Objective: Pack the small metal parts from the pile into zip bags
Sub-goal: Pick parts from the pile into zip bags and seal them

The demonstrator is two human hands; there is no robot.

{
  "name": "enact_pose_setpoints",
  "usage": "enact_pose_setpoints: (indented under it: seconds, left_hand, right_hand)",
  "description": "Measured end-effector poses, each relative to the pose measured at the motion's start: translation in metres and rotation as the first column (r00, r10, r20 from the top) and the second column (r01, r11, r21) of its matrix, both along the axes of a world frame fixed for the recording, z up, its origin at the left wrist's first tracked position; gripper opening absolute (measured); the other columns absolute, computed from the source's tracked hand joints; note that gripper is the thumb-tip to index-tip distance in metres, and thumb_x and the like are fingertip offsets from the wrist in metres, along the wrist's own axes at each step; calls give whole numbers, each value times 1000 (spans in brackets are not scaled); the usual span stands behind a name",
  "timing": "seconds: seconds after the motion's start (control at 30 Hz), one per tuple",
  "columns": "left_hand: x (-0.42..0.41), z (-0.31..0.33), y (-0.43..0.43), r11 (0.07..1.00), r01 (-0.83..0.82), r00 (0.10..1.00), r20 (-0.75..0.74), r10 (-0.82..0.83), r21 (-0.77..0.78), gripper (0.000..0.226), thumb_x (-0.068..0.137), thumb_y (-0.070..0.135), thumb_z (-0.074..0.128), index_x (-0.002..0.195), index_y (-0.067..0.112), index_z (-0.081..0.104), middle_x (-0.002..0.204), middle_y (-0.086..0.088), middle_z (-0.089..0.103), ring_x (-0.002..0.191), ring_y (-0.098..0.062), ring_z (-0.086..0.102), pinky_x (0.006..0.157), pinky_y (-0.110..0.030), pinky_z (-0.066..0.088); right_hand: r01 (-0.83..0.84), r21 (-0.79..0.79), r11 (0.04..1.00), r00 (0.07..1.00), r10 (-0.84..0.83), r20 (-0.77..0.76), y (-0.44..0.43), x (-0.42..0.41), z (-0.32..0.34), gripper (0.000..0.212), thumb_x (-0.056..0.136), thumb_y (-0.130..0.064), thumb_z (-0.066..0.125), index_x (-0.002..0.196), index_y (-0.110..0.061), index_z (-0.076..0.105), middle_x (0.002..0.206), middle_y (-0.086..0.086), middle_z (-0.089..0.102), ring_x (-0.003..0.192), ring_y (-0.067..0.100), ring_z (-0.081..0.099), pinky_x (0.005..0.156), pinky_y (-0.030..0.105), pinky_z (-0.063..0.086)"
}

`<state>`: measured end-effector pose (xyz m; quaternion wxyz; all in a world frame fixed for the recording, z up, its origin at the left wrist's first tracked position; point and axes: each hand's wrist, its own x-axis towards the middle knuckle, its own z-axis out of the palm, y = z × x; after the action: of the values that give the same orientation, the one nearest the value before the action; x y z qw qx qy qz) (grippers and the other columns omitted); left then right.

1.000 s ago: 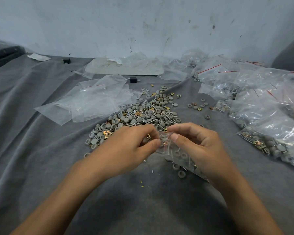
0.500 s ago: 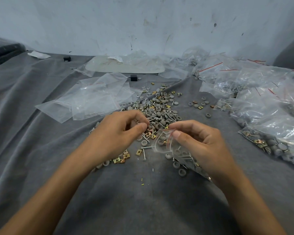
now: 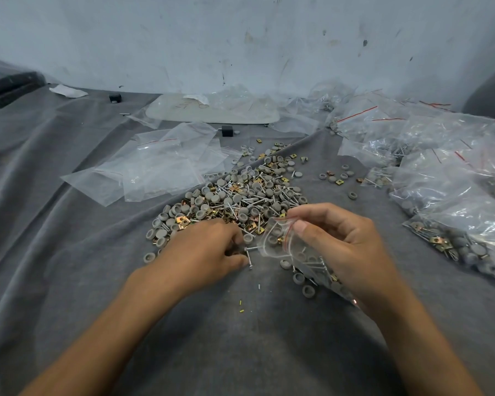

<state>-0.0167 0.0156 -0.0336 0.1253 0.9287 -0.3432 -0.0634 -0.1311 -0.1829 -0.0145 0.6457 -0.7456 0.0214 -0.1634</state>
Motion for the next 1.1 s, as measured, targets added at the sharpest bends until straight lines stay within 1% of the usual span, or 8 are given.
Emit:
enact_pose_setpoints:
  seconds: [0.13, 0.33, 0.47, 0.53, 0.7, 0.8, 0.9, 1.1]
  left_hand:
    - [-5, 0, -4, 996, 87, 996, 20, -87, 2, 30, 90, 53, 64, 117, 38, 64, 96, 13, 49, 96, -12, 53, 79, -32, 47]
    - [-13, -3, -8, 984, 166, 981, 115, -158, -64, 15, 94, 44, 63, 100, 30, 64, 92, 12, 47, 102, -16, 57, 76, -31, 45]
    - [-13, -10, -8, 985, 172, 973, 159, -167, -18, 17, 101, 42, 49, 105, 26, 54, 103, 7, 48, 105, -16, 49, 88, -34, 41]
    - [-12, -7, -6, 986, 151, 985, 97, -145, -63, 11, 102, 38, 45, 99, 28, 45, 101, 10, 44, 100, -13, 45, 90, -32, 41]
    - [-6, 19, 3, 942, 20, 998, -54, -40, -334, 12, 103, 35, 45, 92, 30, 48, 77, 13, 54, 71, -2, 49, 61, -24, 34]
    - [-7, 34, 8, 913, 7, 982, -167, -83, -408, 14, 104, 36, 46, 92, 30, 50, 70, 17, 55, 62, -3, 45, 59, -27, 36]
    - [-13, 43, 8, 906, 33, 947, -276, -163, -422, 14, 101, 40, 50, 93, 30, 56, 69, 18, 53, 60, -1, 45, 60, -23, 38]
    - [-17, 47, 5, 929, 106, 933, -288, -217, -356, 8, 93, 40, 66, 87, 34, 66, 68, 20, 62, 57, 4, 52, 58, -18, 38]
  right_hand:
    - [3, 7, 1000, 1000, -3, -5, 0, 0, 0, 17, 93, -6, 68, 101, -17, 78, 95, -3, 79, 87, 10, 75, 72, 18, 56]
    - [4, 11, 1000, 1000, -4, -9, 0, 0, 0, 16, 93, -6, 69, 102, -15, 77, 95, 0, 79, 88, 12, 74, 73, 20, 57]
    - [5, 22, 1000, 1000, -4, -9, 1, 0, 0, 15, 93, -5, 68, 102, -14, 77, 95, 0, 79, 86, 12, 74, 72, 20, 56]
    - [4, 19, 1000, 1000, -3, -13, 1, 0, 0, 15, 93, -6, 68, 102, -14, 77, 95, 0, 79, 86, 12, 74, 72, 20, 57]
    - [4, 7, 1000, 1000, -4, -20, 1, -1, 1, 15, 93, -7, 69, 102, -16, 77, 95, 0, 79, 88, 14, 75, 74, 22, 58]
    - [6, 0, 1000, 1000, -6, -20, 1, -1, 2, 15, 93, -8, 69, 101, -16, 78, 95, 0, 79, 88, 13, 74, 75, 22, 58]
    - [6, 0, 1000, 1000, -6, -22, 2, -1, 2, 15, 93, -8, 69, 101, -16, 77, 95, -1, 79, 88, 12, 75, 74, 21, 58]
    - [9, -13, 1000, 1000, -9, -6, 3, -1, 2, 15, 92, -6, 69, 102, -15, 77, 94, -3, 79, 86, 8, 74, 74, 19, 56]
